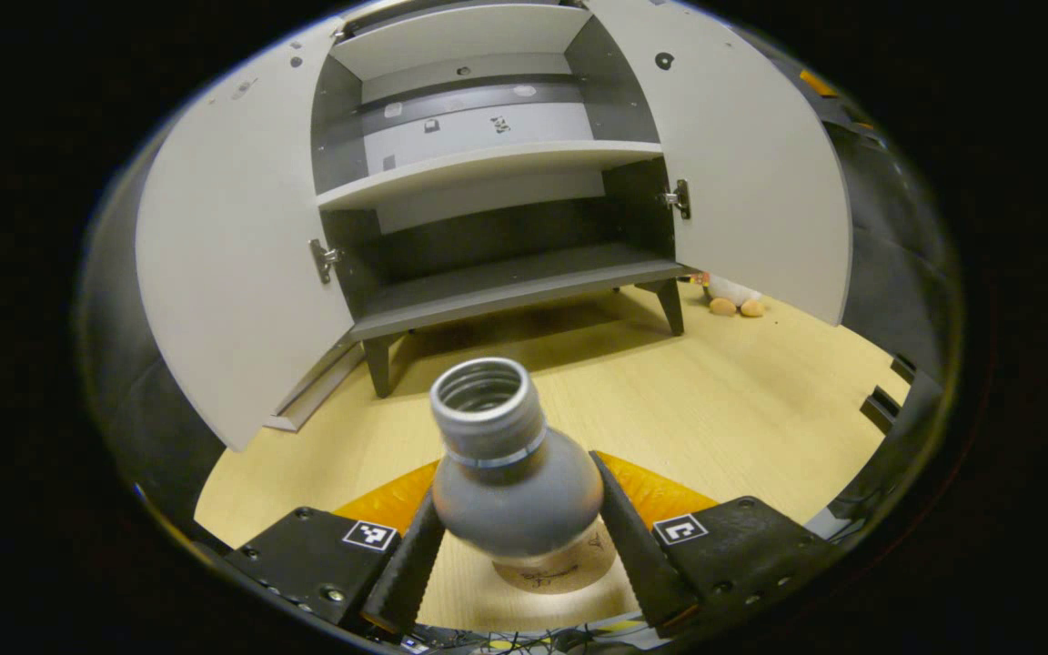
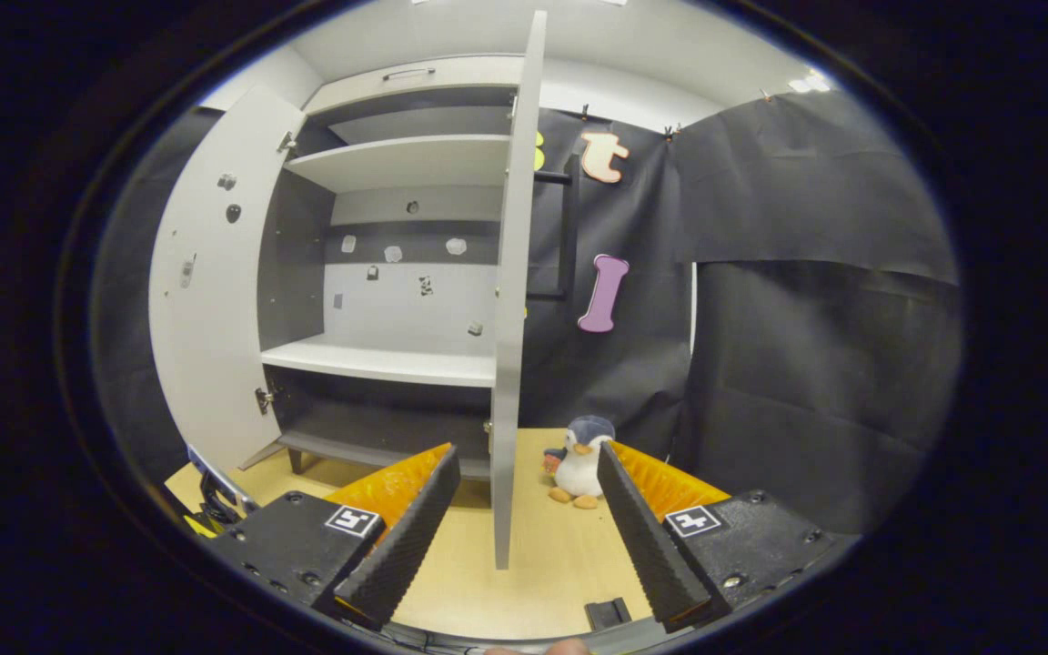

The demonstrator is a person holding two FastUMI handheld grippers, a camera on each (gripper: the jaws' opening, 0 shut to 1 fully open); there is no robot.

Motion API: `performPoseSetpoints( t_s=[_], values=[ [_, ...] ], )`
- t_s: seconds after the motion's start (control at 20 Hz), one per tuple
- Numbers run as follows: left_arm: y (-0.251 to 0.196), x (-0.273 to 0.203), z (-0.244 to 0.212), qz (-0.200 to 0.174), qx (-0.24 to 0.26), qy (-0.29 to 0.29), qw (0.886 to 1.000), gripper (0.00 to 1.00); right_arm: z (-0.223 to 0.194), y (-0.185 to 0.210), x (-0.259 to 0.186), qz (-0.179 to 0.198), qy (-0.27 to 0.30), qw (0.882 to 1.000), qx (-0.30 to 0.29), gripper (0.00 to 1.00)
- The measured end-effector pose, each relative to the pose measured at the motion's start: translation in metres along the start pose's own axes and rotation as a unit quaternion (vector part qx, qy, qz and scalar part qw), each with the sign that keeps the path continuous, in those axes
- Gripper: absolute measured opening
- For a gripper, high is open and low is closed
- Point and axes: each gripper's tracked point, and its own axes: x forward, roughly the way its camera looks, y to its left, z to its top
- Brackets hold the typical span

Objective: Grasp the bottle in the cabinet with the left hand and place it on the coaster, then close the right door with the right hand and the left door with the left hand.

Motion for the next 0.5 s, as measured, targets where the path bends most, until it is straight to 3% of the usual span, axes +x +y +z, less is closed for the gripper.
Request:
performPoseSetpoints(
  t_s=[0.25, 0.5],
  values=[
    [0.008, -0.022, 0.035, 0.007, -0.001, -0.016, 1.000, 0.96, 0.023, 0.003, 0.001, 0.016, -0.026, 0.999, 0.011, 1.00],
    [0.013, -0.058, 0.097, 0.006, -0.015, -0.062, 0.998, 0.96, 0.052, 0.010, 0.000, 0.033, -0.057, 0.998, 0.014, 1.00]
  ],
)
